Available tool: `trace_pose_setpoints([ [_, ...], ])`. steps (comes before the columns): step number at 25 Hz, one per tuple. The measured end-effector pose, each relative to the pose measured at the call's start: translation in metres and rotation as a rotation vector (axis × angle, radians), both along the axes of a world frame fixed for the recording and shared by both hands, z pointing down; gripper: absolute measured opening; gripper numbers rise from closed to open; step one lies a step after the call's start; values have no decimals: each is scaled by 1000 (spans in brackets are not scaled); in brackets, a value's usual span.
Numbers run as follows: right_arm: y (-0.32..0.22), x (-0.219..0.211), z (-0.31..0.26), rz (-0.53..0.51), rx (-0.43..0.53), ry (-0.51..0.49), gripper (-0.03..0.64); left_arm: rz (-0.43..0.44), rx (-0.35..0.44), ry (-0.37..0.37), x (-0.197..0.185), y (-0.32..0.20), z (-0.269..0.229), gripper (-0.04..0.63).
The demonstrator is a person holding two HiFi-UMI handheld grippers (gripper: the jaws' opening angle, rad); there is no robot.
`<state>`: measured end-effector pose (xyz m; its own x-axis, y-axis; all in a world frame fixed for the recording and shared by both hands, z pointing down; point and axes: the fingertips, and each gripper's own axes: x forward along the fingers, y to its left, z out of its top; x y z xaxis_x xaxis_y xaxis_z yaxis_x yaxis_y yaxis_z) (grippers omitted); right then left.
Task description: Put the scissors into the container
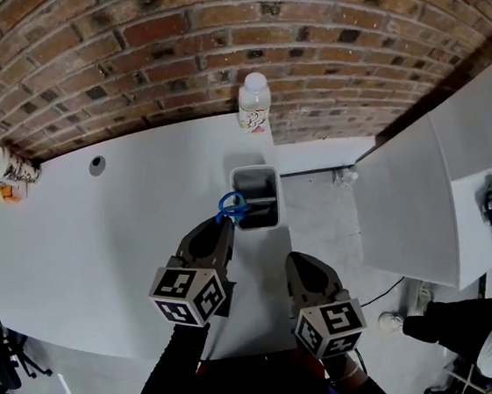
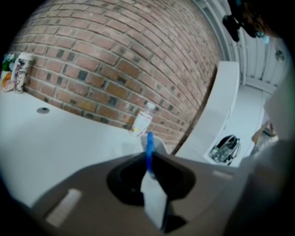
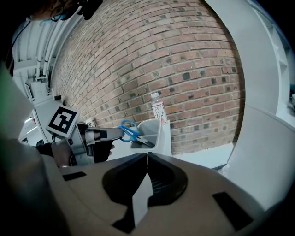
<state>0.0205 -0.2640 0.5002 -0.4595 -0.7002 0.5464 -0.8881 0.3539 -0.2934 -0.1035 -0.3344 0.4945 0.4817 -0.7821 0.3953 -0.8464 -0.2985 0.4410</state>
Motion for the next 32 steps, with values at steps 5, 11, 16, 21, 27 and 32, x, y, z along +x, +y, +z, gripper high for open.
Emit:
trace_pose_setpoints([
  [5, 0, -2, 1, 7, -6, 3, 9, -2, -13, -16, -5, 0, 4, 46],
  [11, 1, -3, 2, 15, -8, 6, 9, 2, -21, -28, -6, 0, 9, 53],
  [16, 3, -3, 1, 18, -7, 8, 9, 6, -15, -29, -4, -1, 9, 81],
  [21, 6, -2, 2, 14, -4, 16, 9, 12, -17, -34, -3, 2, 11, 99],
  [27, 13, -4, 2, 8, -7, 13, 9, 9, -32, -33, -5, 11, 15, 130],
  [32, 20, -4, 2, 4, -6, 12, 9, 4, -40, -33, -4, 21, 17, 137],
])
